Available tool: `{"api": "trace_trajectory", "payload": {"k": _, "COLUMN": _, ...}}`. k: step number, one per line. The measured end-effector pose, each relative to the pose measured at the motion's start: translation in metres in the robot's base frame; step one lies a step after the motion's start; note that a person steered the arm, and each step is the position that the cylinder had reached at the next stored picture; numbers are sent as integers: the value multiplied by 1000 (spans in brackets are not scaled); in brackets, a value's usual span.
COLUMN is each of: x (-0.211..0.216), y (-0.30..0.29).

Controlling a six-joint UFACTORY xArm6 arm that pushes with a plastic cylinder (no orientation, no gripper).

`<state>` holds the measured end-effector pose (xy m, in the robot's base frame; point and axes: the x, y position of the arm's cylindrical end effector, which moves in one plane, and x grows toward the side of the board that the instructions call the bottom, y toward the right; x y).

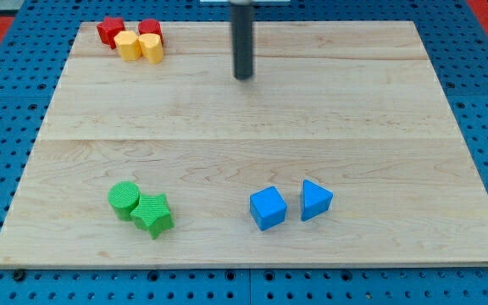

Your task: Push the blue blocks to the red and yellow blocks

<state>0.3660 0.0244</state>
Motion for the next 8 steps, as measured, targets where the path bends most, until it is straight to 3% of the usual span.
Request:
{"api": "trace_trajectory", "payload": {"k": 2, "x": 160, "y": 174}}
{"api": "trace_trajectory", "payload": {"k": 3, "x": 201, "y": 115}}
{"api": "trace_trajectory", "payload": {"k": 4, "x": 151, "y": 18}}
{"api": "trace_trajectory", "payload": {"k": 5, "x": 123, "y": 24}}
{"api": "trace_trajectory", "payload": {"k": 6, "x": 146, "y": 124}}
{"api": "trace_trajectory", "payload": {"k": 7, "x": 227, "y": 106}}
{"api": "trace_trajectory", "payload": {"k": 8, "x": 232, "y": 48}}
